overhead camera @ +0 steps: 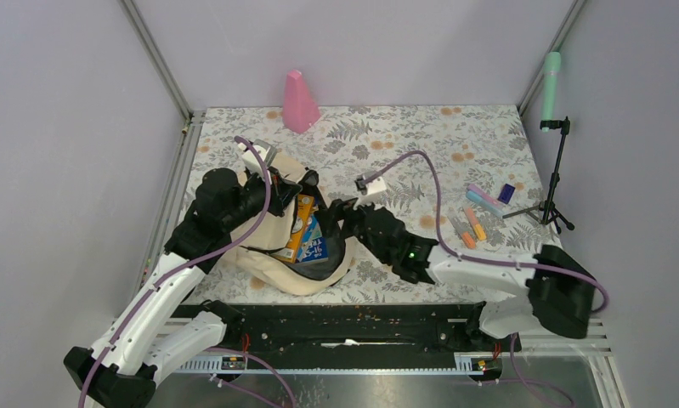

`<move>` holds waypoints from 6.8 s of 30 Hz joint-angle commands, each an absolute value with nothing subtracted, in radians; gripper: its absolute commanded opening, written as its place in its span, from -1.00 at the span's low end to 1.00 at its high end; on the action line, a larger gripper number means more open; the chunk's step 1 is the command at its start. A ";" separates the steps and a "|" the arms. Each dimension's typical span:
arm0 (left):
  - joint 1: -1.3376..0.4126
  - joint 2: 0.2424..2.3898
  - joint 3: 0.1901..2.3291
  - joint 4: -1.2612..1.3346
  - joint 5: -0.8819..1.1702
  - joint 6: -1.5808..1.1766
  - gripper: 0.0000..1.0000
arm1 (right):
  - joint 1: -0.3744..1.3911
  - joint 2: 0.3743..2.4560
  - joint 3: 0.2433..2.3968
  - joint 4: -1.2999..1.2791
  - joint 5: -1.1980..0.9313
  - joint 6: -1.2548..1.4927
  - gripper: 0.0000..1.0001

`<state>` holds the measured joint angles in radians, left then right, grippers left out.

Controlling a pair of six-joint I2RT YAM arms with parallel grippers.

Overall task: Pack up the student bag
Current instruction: Place the book in the student bag, then adjust the student bag at the center of the board, then zip the student bag at the center of the board.

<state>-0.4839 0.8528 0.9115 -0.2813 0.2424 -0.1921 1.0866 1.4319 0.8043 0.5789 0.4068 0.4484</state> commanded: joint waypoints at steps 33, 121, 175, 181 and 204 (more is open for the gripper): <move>-0.530 0.874 0.944 -0.148 0.424 -0.095 -1.00 | 1.077 1.247 1.024 -0.072 0.575 0.420 -1.00; -0.410 0.479 0.258 -0.463 -0.352 -0.960 -0.50 | 1.345 1.858 1.371 -0.352 0.229 0.333 0.00; -0.364 0.461 0.277 -0.437 -0.376 -0.889 -1.00 | 1.324 1.464 0.989 -0.232 0.512 0.705 -0.99; -0.362 0.442 0.273 -0.443 -0.374 -0.876 -1.00 | 1.289 1.445 0.959 -0.233 0.489 0.750 -0.91; -0.360 0.414 0.256 -0.421 -0.346 -0.865 -1.00 | 1.269 1.578 1.032 -0.161 0.371 0.739 0.02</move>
